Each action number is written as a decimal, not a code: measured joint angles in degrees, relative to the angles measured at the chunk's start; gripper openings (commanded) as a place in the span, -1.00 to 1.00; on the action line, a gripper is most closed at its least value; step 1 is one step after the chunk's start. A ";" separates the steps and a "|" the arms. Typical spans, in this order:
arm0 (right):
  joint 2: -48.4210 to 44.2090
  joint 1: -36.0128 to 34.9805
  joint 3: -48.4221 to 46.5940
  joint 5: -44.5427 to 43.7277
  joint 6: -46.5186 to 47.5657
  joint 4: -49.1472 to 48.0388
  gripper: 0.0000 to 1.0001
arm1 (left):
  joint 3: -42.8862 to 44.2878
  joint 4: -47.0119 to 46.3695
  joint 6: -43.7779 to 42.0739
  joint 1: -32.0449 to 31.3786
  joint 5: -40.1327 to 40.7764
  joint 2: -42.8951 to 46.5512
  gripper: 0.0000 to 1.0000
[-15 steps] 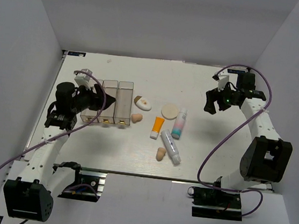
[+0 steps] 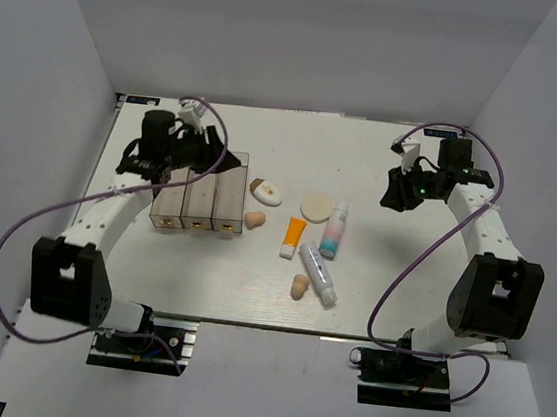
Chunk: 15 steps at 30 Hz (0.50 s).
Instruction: Organize the makeup
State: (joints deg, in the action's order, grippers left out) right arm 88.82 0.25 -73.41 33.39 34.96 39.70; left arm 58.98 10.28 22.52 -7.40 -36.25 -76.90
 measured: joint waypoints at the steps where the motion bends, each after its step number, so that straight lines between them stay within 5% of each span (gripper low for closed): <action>1: 0.04 -0.15 0.48 0.28 -0.83 -0.26 0.18 | 3.21 0.59 -0.68 -1.36 0.55 -3.04 0.31; 7: 1.75 -2.89 0.57 0.22 -4.04 -3.69 0.71 | 15.30 8.31 0.42 -8.37 7.39 -15.15 0.55; 15: 5.44 -5.31 -2.38 -0.42 -7.39 -6.36 0.78 | 24.61 17.62 6.88 -16.37 19.61 -25.77 0.61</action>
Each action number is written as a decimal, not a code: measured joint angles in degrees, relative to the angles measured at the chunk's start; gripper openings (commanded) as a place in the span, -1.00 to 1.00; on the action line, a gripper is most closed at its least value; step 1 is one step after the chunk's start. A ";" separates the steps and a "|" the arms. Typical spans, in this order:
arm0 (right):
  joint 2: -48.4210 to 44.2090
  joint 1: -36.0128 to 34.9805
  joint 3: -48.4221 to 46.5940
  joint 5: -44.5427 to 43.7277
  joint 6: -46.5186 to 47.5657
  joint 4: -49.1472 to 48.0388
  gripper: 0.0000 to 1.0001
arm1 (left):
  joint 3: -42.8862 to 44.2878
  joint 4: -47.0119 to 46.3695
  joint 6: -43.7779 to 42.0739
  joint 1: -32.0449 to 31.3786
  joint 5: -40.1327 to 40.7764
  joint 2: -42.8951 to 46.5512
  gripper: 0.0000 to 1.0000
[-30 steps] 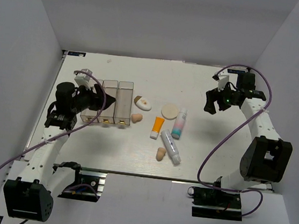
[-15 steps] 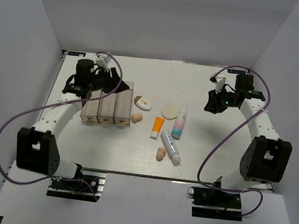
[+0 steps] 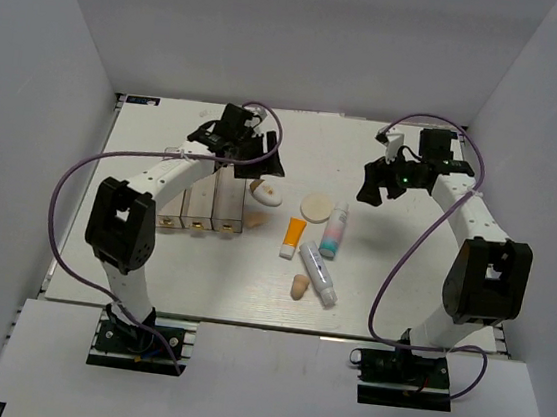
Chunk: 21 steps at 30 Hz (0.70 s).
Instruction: Organize the makeup
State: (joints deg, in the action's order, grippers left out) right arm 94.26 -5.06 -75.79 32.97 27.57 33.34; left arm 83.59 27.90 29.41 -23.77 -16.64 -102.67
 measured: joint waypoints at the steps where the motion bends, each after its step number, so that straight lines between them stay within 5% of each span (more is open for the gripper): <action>1: 0.11 -0.35 -0.35 0.02 -0.22 -0.22 0.78 | 1.29 1.03 0.13 -0.87 1.33 -0.96 0.59; 7: 1.01 -1.73 -1.40 0.09 -0.33 -1.92 0.70 | 8.79 8.26 -5.75 -5.92 6.49 -5.33 0.10; 12: 1.92 -1.77 -1.33 0.61 0.33 -1.99 -0.05 | 10.62 13.86 -14.71 -9.20 8.50 -8.17 -0.25; 15: 2.01 -1.77 -1.22 1.53 0.31 -1.88 -0.20 | 11.52 16.72 -18.88 -10.45 10.40 -10.45 -0.26; 21: 2.01 -1.70 0.22 1.99 0.13 -2.08 0.03 | 12.04 20.50 -22.93 -12.15 16.20 -13.94 0.10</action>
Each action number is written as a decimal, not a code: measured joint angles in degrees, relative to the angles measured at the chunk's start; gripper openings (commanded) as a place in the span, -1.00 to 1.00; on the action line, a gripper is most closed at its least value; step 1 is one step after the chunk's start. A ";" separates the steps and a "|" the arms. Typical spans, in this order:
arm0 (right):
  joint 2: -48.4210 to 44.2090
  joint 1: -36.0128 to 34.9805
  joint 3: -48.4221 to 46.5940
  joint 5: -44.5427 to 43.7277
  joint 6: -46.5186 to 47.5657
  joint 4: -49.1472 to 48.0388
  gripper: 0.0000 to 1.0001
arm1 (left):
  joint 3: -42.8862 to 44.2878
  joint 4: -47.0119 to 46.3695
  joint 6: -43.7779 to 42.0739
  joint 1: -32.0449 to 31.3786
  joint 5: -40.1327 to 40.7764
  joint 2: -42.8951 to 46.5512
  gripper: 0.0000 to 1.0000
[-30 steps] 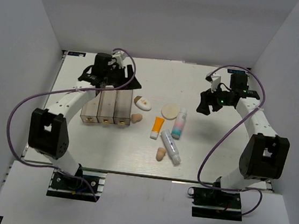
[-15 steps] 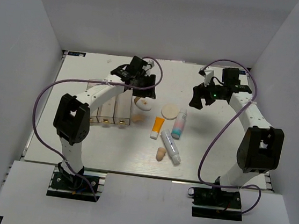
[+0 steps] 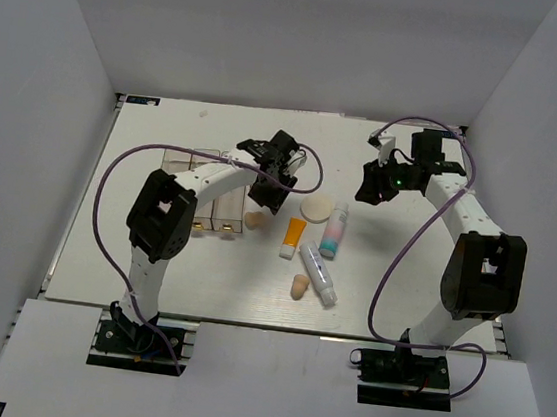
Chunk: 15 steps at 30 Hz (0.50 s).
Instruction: Organize the makeup
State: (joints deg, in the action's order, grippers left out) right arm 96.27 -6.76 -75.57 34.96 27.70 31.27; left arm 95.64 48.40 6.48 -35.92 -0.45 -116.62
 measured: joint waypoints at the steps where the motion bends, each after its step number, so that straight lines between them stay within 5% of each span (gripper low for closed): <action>1: -0.02 0.02 0.35 -0.02 0.09 0.00 0.05 | 0.07 0.46 -0.39 -0.33 1.09 -0.42 0.15; 15: -0.39 0.02 2.08 -0.07 0.00 -0.24 0.13 | 0.11 2.82 -2.93 -2.38 8.98 -4.13 0.19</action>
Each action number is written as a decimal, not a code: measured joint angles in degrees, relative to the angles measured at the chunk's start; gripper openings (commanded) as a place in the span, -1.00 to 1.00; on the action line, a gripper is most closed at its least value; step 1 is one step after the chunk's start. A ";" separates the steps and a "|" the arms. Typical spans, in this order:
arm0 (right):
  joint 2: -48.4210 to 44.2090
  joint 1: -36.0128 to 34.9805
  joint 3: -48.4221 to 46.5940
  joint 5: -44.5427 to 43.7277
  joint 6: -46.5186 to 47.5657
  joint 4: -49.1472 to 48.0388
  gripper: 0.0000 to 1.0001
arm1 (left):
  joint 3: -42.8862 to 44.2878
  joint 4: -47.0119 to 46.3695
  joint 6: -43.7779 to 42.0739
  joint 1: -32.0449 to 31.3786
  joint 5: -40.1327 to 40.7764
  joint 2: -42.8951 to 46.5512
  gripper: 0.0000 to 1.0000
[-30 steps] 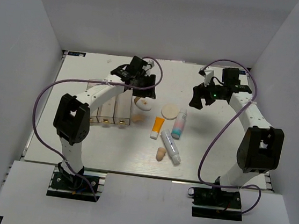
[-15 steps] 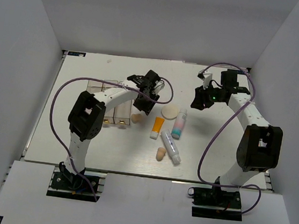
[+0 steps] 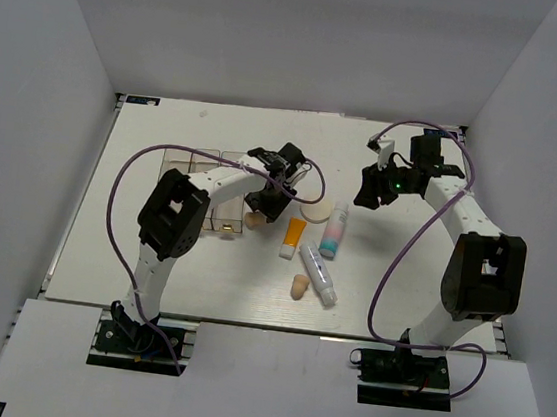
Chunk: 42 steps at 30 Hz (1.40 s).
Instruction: Organize the makeup
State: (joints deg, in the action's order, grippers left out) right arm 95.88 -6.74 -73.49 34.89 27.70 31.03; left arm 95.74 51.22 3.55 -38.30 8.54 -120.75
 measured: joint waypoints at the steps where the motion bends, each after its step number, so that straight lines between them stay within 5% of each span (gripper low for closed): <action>1: -0.09 0.00 0.24 0.00 0.00 0.00 0.14 | 0.00 0.09 -0.11 -0.04 0.39 -0.37 0.16; 13: -1.27 0.02 1.31 -0.02 -0.04 0.04 0.12 | 0.04 0.24 -0.31 -0.70 3.48 -0.98 -0.76; 21: -3.17 0.09 2.45 -0.22 0.24 0.07 0.10 | -0.68 -6.16 3.76 -1.79 -0.57 6.08 -0.76; 32: -5.97 -0.57 5.33 0.96 3.41 0.46 0.12 | -16.87 -18.78 16.79 9.31 8.46 37.57 -0.72; 42: -9.14 -4.13 8.28 3.23 5.70 0.63 0.18 | -30.60 -18.27 20.76 21.14 15.91 39.80 -0.65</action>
State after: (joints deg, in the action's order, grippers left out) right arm 86.74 -10.87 -65.21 38.13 33.41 31.66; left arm 65.14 32.95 24.32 -17.17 24.45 -80.95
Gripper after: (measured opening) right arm 0.583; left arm 0.169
